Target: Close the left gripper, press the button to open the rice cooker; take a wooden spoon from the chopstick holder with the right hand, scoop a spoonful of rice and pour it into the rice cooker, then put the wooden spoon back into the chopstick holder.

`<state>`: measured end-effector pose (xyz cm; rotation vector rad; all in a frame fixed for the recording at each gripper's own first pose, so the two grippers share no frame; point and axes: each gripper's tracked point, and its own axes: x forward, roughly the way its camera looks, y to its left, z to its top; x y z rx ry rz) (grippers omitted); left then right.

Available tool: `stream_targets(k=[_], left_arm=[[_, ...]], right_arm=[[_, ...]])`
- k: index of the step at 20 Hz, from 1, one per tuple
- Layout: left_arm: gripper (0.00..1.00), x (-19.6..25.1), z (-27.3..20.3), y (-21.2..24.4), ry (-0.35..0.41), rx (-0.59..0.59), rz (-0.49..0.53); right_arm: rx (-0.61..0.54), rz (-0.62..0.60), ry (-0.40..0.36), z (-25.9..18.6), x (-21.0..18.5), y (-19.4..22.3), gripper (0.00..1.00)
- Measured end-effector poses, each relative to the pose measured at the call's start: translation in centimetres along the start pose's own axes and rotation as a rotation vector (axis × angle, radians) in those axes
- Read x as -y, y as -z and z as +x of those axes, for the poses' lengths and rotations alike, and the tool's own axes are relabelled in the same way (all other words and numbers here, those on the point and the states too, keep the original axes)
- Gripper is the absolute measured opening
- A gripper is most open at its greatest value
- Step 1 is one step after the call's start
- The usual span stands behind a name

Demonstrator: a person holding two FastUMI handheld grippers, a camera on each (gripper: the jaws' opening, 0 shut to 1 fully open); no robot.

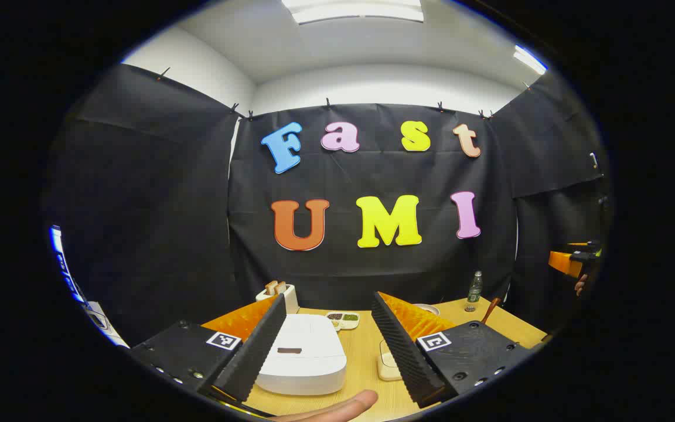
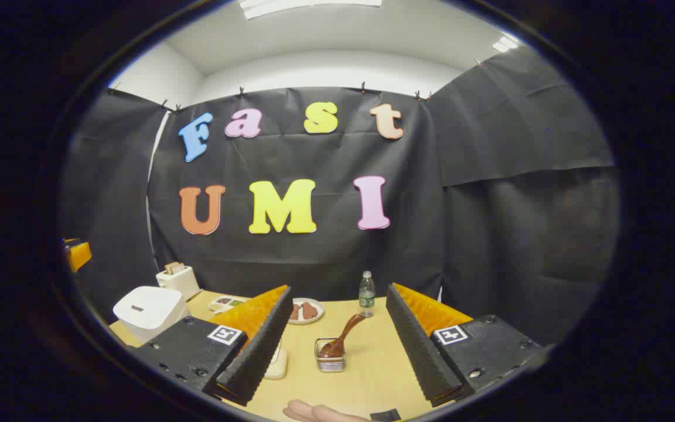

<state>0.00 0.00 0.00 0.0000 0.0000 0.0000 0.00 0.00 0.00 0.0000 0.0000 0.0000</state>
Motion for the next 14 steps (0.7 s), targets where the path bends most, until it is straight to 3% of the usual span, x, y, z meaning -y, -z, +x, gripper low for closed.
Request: stream_targets(k=[1, 2, 6, 11, 14], left_arm=[[0.83, 0.0, 0.2, 0.4, 0.005, -0.017, 0.001], [0.94, 0.0, 0.3, 0.7, 0.007, -0.028, -0.001], [0.94, 0.6, 1.5, 1.6, 0.040, -0.041, -0.013], [0.95, 0.1, 3.0, 3.6, 0.011, -0.104, -0.012], [0.94, 1.0, 4.1, 3.5, 0.046, -0.082, -0.023]], right_arm=[[0.006, -0.008, 0.002, -0.1, 0.1, -0.1, 1.00], [0.014, -0.012, 0.008, -0.1, 0.4, -0.2, 1.00], [0.032, -0.005, -0.005, -0.1, 0.4, -0.1, 1.00], [0.040, 0.012, -0.012, 0.9, 0.9, 1.1, 1.00], [0.038, 0.034, -0.026, 1.4, 0.9, 2.0, 1.00]])
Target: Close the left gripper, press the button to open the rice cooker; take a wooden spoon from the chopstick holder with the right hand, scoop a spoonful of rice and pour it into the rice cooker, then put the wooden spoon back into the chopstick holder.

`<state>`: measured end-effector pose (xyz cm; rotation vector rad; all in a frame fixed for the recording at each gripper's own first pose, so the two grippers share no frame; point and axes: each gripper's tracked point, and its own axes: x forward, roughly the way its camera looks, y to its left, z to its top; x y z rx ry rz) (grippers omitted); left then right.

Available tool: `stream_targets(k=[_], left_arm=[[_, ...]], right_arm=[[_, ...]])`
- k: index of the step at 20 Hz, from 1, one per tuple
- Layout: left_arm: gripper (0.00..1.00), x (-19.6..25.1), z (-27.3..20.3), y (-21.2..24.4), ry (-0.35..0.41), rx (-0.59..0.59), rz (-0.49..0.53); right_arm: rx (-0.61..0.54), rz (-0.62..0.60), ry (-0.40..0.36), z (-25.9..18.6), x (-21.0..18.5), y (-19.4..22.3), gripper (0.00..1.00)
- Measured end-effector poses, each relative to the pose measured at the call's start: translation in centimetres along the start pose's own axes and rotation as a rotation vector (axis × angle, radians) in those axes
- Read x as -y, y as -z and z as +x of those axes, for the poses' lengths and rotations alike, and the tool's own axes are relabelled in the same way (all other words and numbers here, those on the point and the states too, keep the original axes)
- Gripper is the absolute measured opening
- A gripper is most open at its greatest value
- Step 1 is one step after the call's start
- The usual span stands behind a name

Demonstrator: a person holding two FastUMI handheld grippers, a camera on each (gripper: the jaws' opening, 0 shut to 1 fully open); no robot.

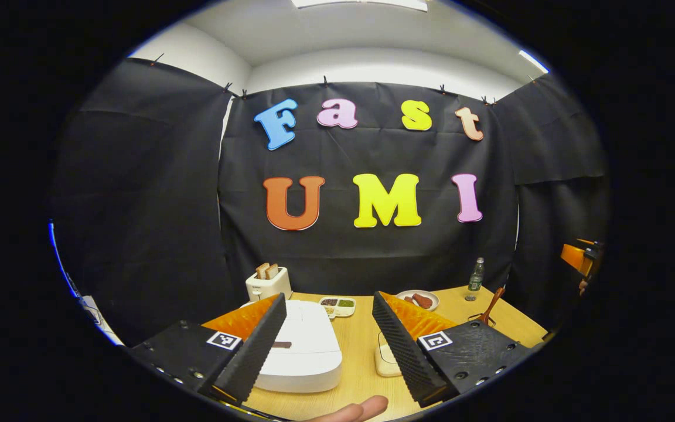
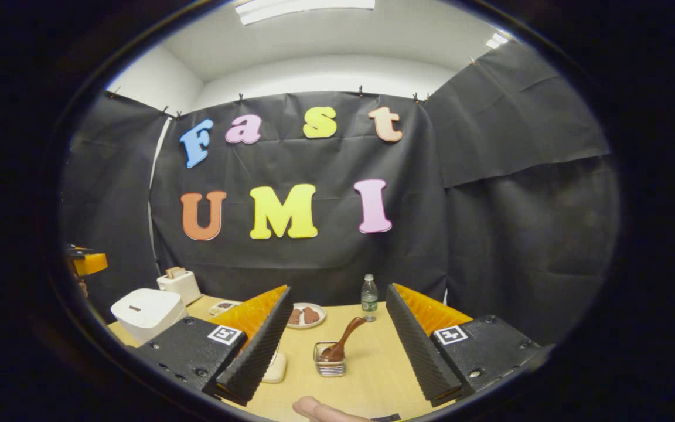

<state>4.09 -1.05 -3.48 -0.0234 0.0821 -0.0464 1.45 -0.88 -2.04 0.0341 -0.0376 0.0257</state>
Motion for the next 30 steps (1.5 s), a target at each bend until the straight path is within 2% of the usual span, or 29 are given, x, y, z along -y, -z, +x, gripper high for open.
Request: stream_targets(k=[1, 2, 5, 6, 7, 8, 11, 12, 14, 16, 18, 19, 23, 26, 30], left_arm=[[0.92, 0.6, 0.3, 0.2, 0.022, 0.000, -0.006], [0.80, 0.4, 0.5, 0.5, 0.026, -0.007, -0.006], [0.63, 0.3, 1.1, -0.3, 0.029, 0.023, 0.035], [0.53, 0.2, 1.2, -0.3, 0.030, 0.031, 0.051], [0.48, 0.1, 1.2, 0.0, 0.031, 0.027, 0.061], [0.39, -0.2, 1.2, 0.0, 0.030, 0.024, 0.073], [0.39, -2.0, 1.6, 0.3, -0.019, 0.007, 0.120], [0.38, -2.1, 2.6, 0.9, -0.025, -0.003, 0.105], [0.00, -2.2, 2.8, 1.8, 0.001, -0.050, 0.046], [0.04, -3.6, 3.6, 2.6, -0.025, -0.074, 0.028], [0.03, -5.8, 4.6, 3.6, -0.084, -0.109, 0.021], [0.00, -6.4, 5.0, 4.6, -0.101, -0.140, 0.000], [0.00, -9.0, 7.0, 9.5, -0.142, -0.280, -0.018], [0.00, -10.4, 8.0, 12.4, -0.172, -0.360, -0.012], [0.00, -10.4, 8.7, 14.6, -0.164, -0.417, -0.017]], right_arm=[[-0.001, 0.002, -0.005, 0.2, 0.0, 0.3, 1.00], [0.001, 0.002, -0.004, 0.5, 0.1, 0.5, 1.00], [-0.001, 0.001, -0.008, 0.8, 0.2, 1.1, 1.00], [-0.003, 0.006, -0.014, 0.8, 0.1, 1.3, 1.00], [-0.002, 0.011, -0.020, 0.8, 0.0, 1.5, 1.00], [0.004, 0.018, -0.025, 0.8, 0.0, 1.5, 1.00], [0.030, 0.030, -0.062, 0.8, -0.6, 1.4, 1.00], [0.025, 0.038, -0.063, 1.0, -0.4, 1.8, 1.00], [0.011, 0.039, -0.064, 1.3, -0.4, 2.4, 1.00], [0.023, 0.056, -0.046, 1.5, 0.4, 2.5, 1.00], [0.042, 0.064, -0.030, 1.8, 1.0, 2.7, 1.00], [0.042, 0.064, -0.026, 2.0, 1.3, 2.9, 1.00], [0.032, 0.065, -0.021, 2.3, 1.9, 3.5, 1.00], [0.025, 0.089, 0.007, 2.7, 2.7, 3.7, 1.00], [0.044, 0.078, -0.012, 2.9, 1.8, 3.7, 1.00]])
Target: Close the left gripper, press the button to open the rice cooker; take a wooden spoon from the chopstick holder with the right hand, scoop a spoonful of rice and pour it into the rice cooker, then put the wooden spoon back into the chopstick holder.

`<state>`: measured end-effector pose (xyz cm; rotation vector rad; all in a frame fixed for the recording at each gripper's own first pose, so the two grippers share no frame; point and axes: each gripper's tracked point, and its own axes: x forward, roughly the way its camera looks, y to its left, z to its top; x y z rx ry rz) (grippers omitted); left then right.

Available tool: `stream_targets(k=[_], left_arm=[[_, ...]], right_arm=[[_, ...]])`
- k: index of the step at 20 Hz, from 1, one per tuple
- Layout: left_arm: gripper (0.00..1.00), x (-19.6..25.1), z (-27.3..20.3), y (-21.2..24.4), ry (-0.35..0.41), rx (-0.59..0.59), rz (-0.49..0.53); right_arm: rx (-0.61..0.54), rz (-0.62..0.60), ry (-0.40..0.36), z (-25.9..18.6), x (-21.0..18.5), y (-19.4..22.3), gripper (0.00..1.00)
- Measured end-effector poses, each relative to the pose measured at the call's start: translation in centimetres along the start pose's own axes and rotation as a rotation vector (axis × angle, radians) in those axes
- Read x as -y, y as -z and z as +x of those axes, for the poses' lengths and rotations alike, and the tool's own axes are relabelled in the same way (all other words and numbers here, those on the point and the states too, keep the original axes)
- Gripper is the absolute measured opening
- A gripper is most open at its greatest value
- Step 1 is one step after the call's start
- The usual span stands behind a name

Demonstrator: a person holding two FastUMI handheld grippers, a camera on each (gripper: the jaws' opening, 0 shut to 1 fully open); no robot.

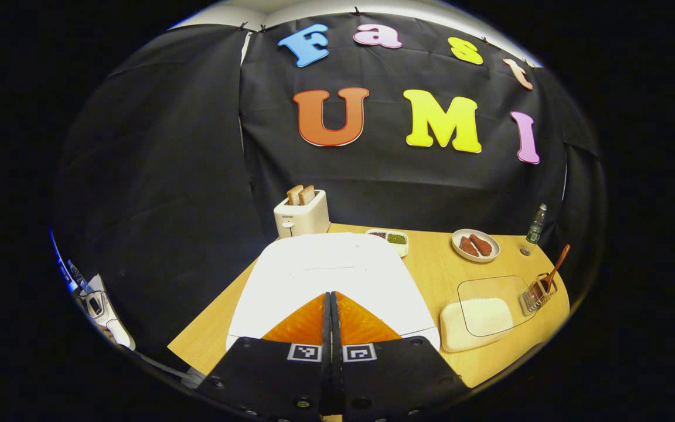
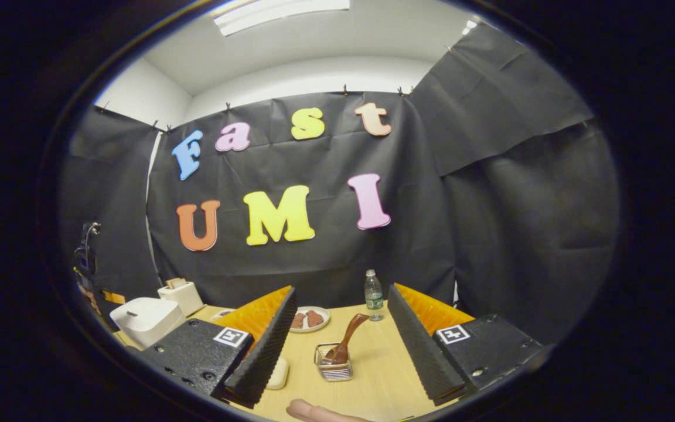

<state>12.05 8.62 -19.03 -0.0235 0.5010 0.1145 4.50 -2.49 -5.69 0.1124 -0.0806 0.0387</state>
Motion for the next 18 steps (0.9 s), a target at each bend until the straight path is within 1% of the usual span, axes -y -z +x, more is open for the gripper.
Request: stream_targets(k=[1, 2, 3, 5, 6, 7, 9, 11, 12, 14, 16, 18], left_arm=[[0.00, 0.2, 0.3, 0.3, 0.002, -0.003, 0.005], [0.00, 0.4, 0.6, 0.8, 0.006, -0.017, 0.006], [0.00, 0.3, 0.8, 1.5, 0.001, -0.037, 0.004], [0.00, 0.5, 1.2, 2.4, -0.004, -0.057, 0.010], [0.00, 0.4, 1.5, 2.8, -0.012, -0.067, 0.015], [0.00, 0.4, 1.6, 2.7, -0.017, -0.060, 0.009], [0.00, 0.4, 1.8, 3.0, -0.015, -0.069, -0.024], [0.00, 0.4, 1.7, 3.3, -0.002, -0.075, -0.031], [0.00, 0.4, 1.8, 4.0, 0.001, -0.103, -0.047], [0.00, 0.5, 1.7, 3.9, 0.003, -0.085, -0.055], [0.00, 0.5, 1.6, 3.7, -0.004, -0.039, -0.041], [0.00, 0.4, 1.5, 3.5, -0.011, 0.003, -0.007]], right_arm=[[-0.003, -0.003, -0.002, 0.2, 0.0, 0.3, 0.96], [-0.013, -0.003, -0.003, 0.3, 0.0, 0.7, 0.95], [-0.027, -0.005, -0.007, 0.4, -0.1, 1.2, 1.00], [-0.045, -0.002, -0.010, 0.7, 0.0, 1.9, 1.00], [-0.055, -0.005, -0.006, 0.9, 0.2, 2.3, 0.96], [-0.069, -0.001, -0.005, 1.1, 0.2, 3.0, 1.00], [-0.112, 0.017, -0.041, 1.3, -0.9, 4.4, 1.00], [-0.147, 0.026, -0.064, 1.5, -1.4, 5.4, 1.00], [-0.152, 0.021, -0.060, 1.6, -1.2, 5.6, 1.00], [-0.146, -0.003, -0.025, 1.7, -0.5, 5.6, 1.00], [-0.124, -0.022, -0.003, 1.3, -0.1, 5.4, 1.00], [-0.132, -0.036, 0.005, 1.2, 0.2, 6.2, 1.00]])
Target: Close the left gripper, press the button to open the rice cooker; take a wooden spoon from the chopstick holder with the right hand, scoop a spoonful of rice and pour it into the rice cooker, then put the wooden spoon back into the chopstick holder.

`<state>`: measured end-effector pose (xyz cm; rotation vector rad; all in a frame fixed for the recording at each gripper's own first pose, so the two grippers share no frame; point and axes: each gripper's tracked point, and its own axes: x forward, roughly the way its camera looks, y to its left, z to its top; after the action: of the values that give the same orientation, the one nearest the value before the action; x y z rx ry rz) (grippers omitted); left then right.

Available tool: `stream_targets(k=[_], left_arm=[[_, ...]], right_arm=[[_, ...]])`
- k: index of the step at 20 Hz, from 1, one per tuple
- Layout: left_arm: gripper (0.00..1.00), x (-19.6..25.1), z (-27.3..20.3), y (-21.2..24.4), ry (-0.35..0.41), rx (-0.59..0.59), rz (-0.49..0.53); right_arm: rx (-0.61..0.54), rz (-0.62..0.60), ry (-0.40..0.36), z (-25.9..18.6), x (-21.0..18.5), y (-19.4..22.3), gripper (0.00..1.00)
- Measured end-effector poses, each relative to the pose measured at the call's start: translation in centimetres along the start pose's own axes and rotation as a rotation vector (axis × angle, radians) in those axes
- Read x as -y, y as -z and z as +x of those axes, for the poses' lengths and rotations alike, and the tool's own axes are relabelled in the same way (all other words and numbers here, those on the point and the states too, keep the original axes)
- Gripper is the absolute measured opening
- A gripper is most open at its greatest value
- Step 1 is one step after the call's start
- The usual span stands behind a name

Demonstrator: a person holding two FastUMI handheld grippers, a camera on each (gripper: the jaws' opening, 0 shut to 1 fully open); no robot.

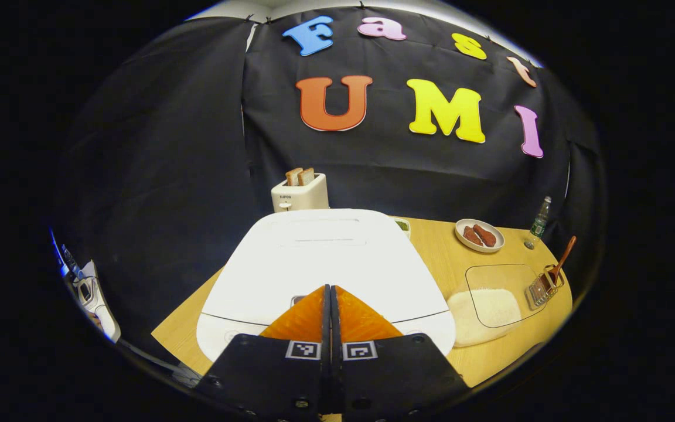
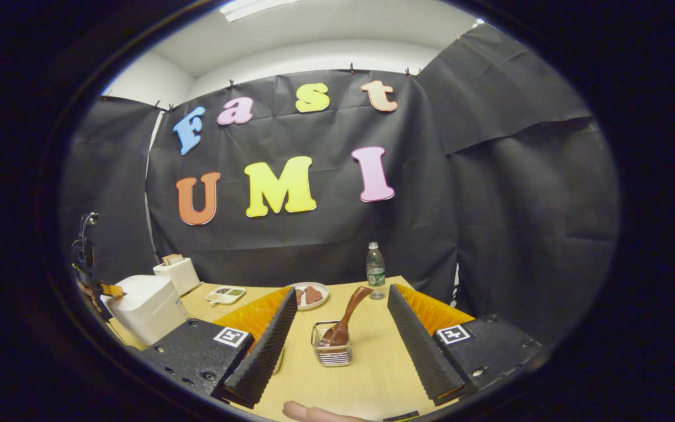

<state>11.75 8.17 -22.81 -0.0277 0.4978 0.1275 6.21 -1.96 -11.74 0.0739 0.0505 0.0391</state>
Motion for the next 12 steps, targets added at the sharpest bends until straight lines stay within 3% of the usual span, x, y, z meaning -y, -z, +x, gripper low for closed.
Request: stream_targets(k=[1, 2, 3, 5, 6, 8, 9, 10, 12], left_arm=[[0.00, -0.1, -0.1, -0.3, -0.005, 0.020, 0.001], [0.00, -0.2, -0.2, -0.9, -0.010, 0.042, -0.013], [0.00, -0.3, -0.4, -1.5, -0.013, 0.056, -0.031], [0.00, -0.6, -1.1, -2.3, -0.017, 0.078, -0.071], [0.01, -0.6, -1.9, -2.9, -0.015, 0.099, -0.089], [0.00, -0.2, -3.8, -4.6, 0.020, 0.163, -0.115], [0.07, 0.9, -5.2, -4.2, 0.064, 0.151, -0.132], [0.29, 1.7, -5.7, -4.0, 0.098, 0.162, -0.140], [0.98, 2.0, -6.8, -4.3, 0.089, 0.203, -0.121]], right_arm=[[-0.012, -0.006, 0.000, 0.0, 0.1, 0.5, 0.96], [-0.024, -0.012, 0.002, 0.1, 0.3, 0.9, 1.00], [-0.034, -0.016, 0.010, 0.2, 0.7, 1.3, 0.96], [-0.035, -0.011, 0.032, 0.3, 1.5, 1.8, 1.00], [-0.030, -0.020, 0.040, 0.3, 1.8, 1.9, 0.96], [-0.035, -0.036, 0.050, 0.6, 2.0, 2.6, 1.00], [-0.043, -0.035, 0.049, 0.7, 2.1, 2.9, 1.00], [-0.052, -0.027, 0.047, 0.9, 2.0, 3.2, 1.00], [-0.062, -0.011, 0.035, 1.2, 1.7, 3.5, 1.00]])
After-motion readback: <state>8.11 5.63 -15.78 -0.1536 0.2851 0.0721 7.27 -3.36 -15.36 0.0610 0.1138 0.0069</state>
